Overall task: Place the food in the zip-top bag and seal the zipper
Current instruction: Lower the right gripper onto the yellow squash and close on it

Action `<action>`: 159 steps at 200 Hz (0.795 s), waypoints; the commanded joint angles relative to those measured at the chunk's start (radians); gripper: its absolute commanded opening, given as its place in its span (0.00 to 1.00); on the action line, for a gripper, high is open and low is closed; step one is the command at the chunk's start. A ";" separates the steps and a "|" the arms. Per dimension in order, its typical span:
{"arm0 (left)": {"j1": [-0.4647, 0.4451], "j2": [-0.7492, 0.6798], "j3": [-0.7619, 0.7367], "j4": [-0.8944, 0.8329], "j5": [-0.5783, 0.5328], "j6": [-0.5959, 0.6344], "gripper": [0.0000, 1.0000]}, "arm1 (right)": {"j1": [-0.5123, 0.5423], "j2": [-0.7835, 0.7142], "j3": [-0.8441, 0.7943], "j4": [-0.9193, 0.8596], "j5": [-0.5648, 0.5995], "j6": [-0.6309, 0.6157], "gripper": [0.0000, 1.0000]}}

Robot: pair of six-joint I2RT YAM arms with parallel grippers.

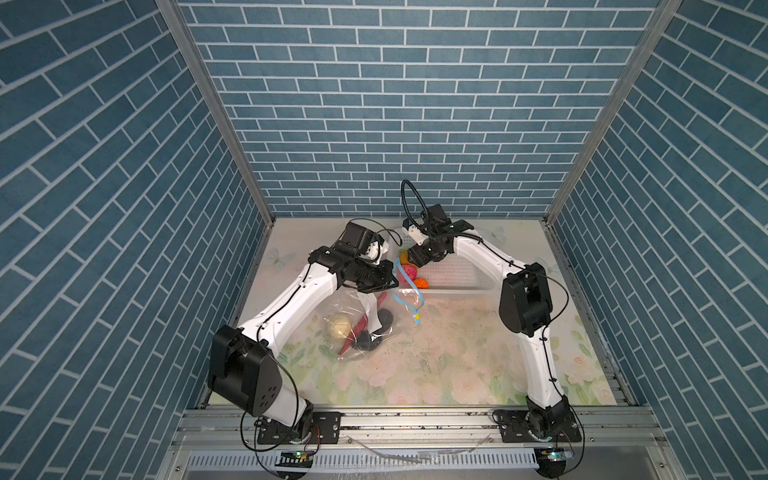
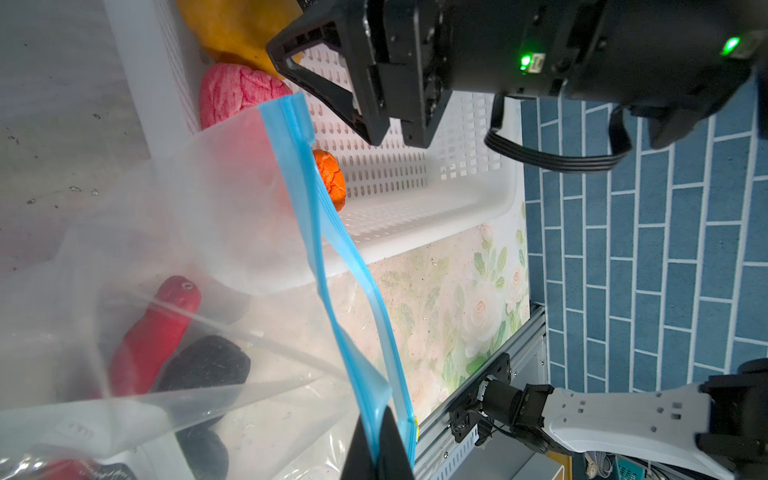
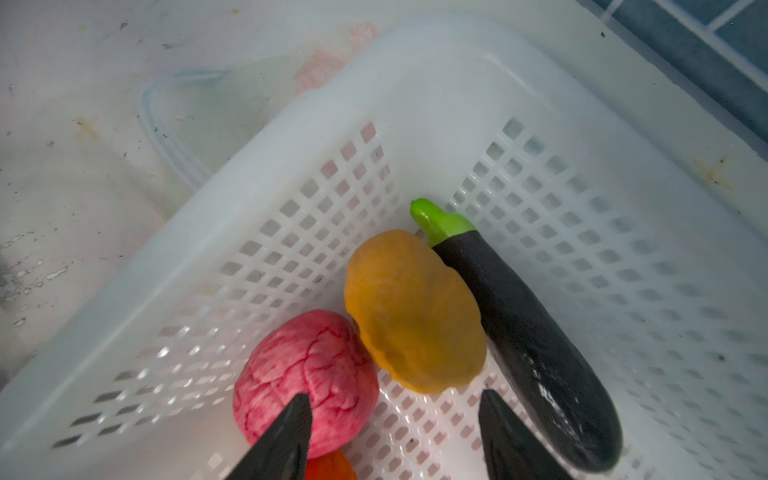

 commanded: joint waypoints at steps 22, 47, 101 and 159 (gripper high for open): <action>0.006 -0.023 -0.003 -0.028 -0.014 0.010 0.00 | -0.003 0.110 0.161 -0.080 0.021 -0.075 0.68; 0.005 -0.026 -0.006 -0.028 -0.017 0.011 0.00 | -0.001 0.160 0.218 -0.101 0.028 -0.080 0.74; 0.007 -0.026 -0.011 -0.026 -0.016 0.010 0.00 | -0.002 0.231 0.281 -0.125 0.038 -0.086 0.76; 0.009 -0.027 -0.013 -0.025 -0.014 0.010 0.00 | -0.002 0.230 0.283 -0.126 0.027 -0.081 0.66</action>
